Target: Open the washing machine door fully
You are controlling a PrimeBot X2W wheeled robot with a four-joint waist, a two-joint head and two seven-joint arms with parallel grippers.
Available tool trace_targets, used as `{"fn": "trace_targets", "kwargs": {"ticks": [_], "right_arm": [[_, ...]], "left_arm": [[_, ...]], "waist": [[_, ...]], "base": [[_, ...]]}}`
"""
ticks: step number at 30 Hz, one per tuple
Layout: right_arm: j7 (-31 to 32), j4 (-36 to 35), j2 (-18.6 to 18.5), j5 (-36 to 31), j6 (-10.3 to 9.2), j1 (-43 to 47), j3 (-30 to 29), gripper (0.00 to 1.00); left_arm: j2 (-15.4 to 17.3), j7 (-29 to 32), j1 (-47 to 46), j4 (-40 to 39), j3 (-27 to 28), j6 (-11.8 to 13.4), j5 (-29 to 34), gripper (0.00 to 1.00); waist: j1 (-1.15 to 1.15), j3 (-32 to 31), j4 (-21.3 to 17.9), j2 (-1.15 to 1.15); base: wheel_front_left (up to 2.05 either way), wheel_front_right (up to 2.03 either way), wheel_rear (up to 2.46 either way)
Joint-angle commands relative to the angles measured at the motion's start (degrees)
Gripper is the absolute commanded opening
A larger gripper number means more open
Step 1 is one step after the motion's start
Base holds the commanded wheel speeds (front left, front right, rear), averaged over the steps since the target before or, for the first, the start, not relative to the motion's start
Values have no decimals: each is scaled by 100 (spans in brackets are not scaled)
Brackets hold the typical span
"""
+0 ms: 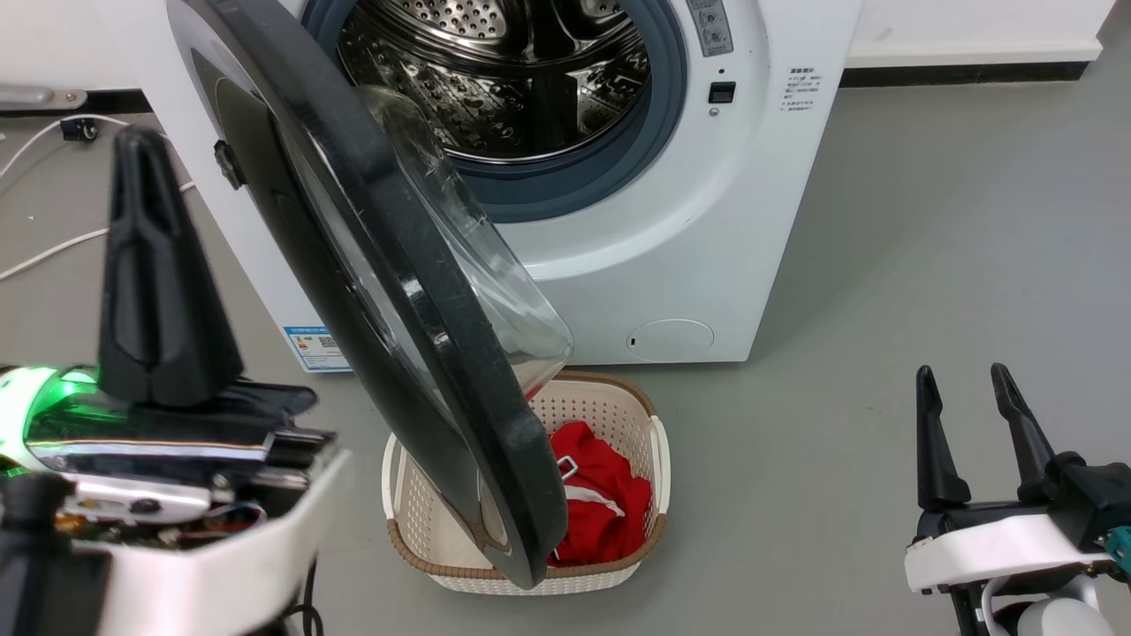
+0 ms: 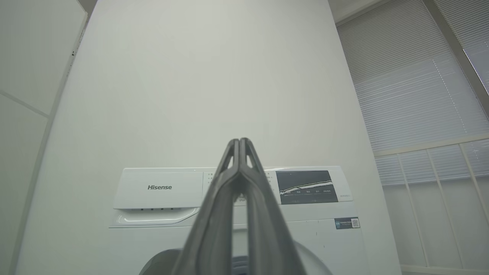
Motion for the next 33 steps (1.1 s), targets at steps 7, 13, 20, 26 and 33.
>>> {"fn": "trace_targets", "kwargs": {"ticks": [7, 13, 20, 26, 33], "right_arm": [[-36, 84, 11, 64, -3, -74, 48, 100], [-42, 128, 10, 104, -3, -23, 75, 100], [-48, 161, 10, 160, -3, 24, 48, 100], [-49, 185, 10, 180, -2, -34, 64, 100], [-50, 234, 10, 231, -3, -108, 144, 100]], "left_arm": [[108, -3, 214, -286, -1376, -339, 263, 0], [379, -4, 913, 380, -2518, -380, 124, 0], [757, -3, 1796, 1399, -2783, -385, 241, 0], [737, -8, 1812, 2184, -2859, -386, 252, 0], [426, -8, 1332, 2778, -2717, -246, 350, 0]], "waist": [[0, -23, -62, 0], [0, -69, -102, 0], [0, -36, -102, 0], [0, 15, -90, 0], [0, 63, -169, 0]], "base": [[0, 0, 0], [0, 0, 0], [0, 0, 0], [0, 0, 0], [0, 0, 0]]}}
